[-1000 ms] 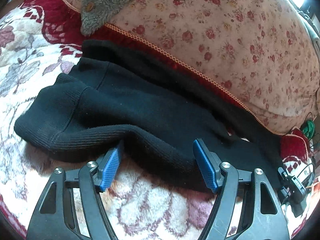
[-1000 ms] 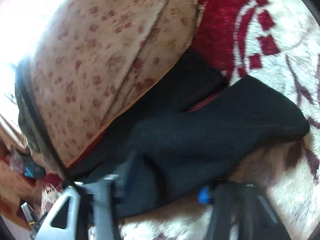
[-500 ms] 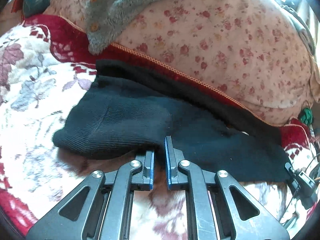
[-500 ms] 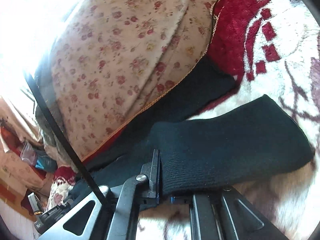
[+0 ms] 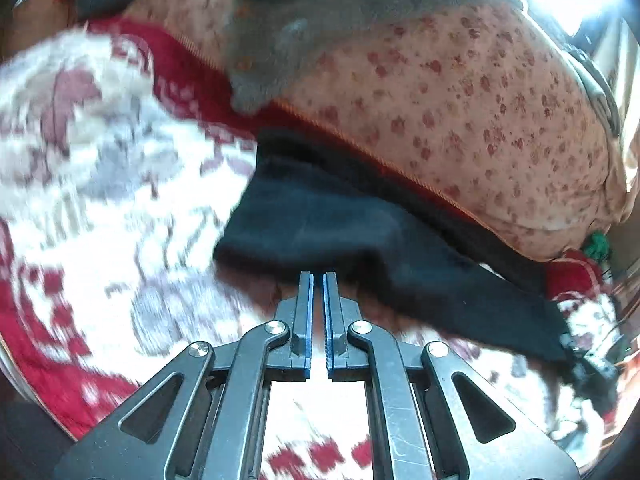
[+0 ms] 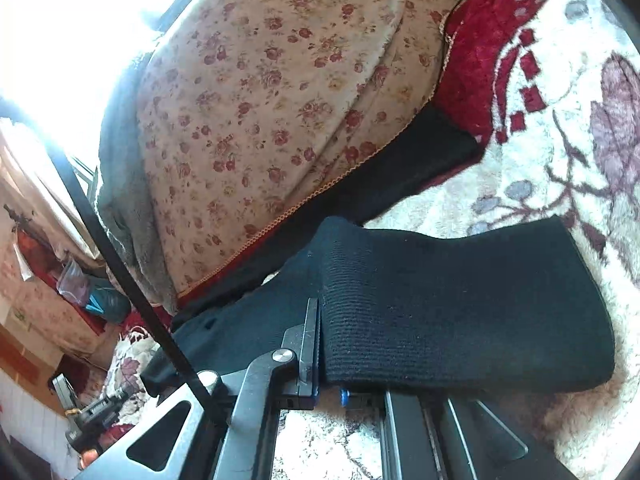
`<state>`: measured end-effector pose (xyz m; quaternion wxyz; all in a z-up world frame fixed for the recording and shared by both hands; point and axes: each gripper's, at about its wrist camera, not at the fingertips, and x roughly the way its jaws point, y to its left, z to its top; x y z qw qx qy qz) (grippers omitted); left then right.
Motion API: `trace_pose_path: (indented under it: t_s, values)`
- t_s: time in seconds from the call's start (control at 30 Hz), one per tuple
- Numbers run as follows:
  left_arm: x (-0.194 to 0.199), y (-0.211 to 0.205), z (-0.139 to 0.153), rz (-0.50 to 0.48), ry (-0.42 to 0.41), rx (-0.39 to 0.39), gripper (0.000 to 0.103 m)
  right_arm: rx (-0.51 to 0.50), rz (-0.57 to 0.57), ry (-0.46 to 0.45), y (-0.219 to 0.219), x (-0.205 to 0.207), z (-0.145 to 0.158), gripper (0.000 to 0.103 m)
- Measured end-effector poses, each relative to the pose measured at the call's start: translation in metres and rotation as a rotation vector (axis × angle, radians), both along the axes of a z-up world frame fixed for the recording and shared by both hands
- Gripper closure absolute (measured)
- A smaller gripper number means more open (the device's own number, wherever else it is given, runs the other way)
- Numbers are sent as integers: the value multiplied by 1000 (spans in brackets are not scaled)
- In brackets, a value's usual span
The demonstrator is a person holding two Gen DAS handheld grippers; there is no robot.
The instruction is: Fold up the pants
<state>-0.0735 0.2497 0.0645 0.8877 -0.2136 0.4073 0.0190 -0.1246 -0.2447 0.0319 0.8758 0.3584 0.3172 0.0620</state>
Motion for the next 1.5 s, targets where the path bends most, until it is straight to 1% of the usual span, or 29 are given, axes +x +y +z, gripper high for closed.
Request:
trace_pose_path:
  t_s: [0.03, 0.07, 0.1, 0.13, 0.17, 0.2, 0.27, 0.33, 0.4, 0.5, 0.57, 0.63, 0.7, 0.77, 1.0, 1.03, 1.07, 1.1, 1.13, 1.2, 1.33, 1.5]
  values:
    - [-1, 1, -3, -1, 6, -26, 99, -4, -1, 4, 1, 1, -1, 97]
    - [-2, 1, -5, 2, 7, -44, 92, -1, -4, 8, 1, 1, -3, 97]
    - [-3, 1, -6, 9, 2, -55, 79, 5, -7, 12, 1, 1, -4, 97]
    - [-4, -1, -7, 12, -6, -68, 72, 12, -10, 17, 0, 2, -5, 97]
    - [-4, -1, -7, 12, -17, -94, 61, 20, -13, 23, -1, 3, -7, 97]
    - [-5, -3, -6, 11, -29, -119, 56, 24, -13, 25, -2, 3, -8, 97]
    - [-3, -7, -4, 7, -50, -150, 53, 27, -13, 26, -3, 3, -10, 97]
    - [4, -16, -5, -2, -44, -151, 53, 35, -20, 31, -5, 3, -12, 97]
    - [15, -22, -11, 1, -9, -159, 53, 56, -26, 33, -8, 4, -15, 97]
    - [29, -20, -23, 50, 15, -225, 53, 66, -29, 36, -10, 5, -18, 97]
    - [35, -14, -31, 107, 9, -309, 53, 70, -29, 41, -11, 6, -20, 97]
    - [40, -8, -35, 149, 1, -360, 53, 72, -29, 47, -12, 8, -22, 97]
    - [47, -4, -40, 180, 15, -386, 53, 73, -29, 51, -13, 9, -23, 97]
    - [55, -1, -43, 189, 20, -414, 53, 74, -30, 54, -14, 11, -25, 97]
    - [71, 10, -49, 227, 4, -497, 53, 74, -30, 68, -16, 20, -30, 97]
    - [73, 12, -50, 237, 10, -489, 53, 72, -28, 70, -16, 21, -31, 97]
    - [76, 12, -51, 229, 24, -472, 59, 65, -23, 71, -15, 23, -31, 97]
    - [79, 13, -51, 210, 42, -453, 80, 56, -20, 71, -15, 24, -31, 97]
    - [84, 12, -51, 183, 62, -426, 87, 49, -15, 71, -14, 25, -31, 97]
    - [86, 14, -52, 168, 77, -407, 93, 51, -7, 72, -15, 27, -33, 97]
    - [81, 12, -45, 158, 67, -375, 95, 65, -14, 57, -17, 26, -34, 97]
    - [66, 9, -22, 124, 26, -331, 96, 58, -14, 10, -14, 20, -20, 98]
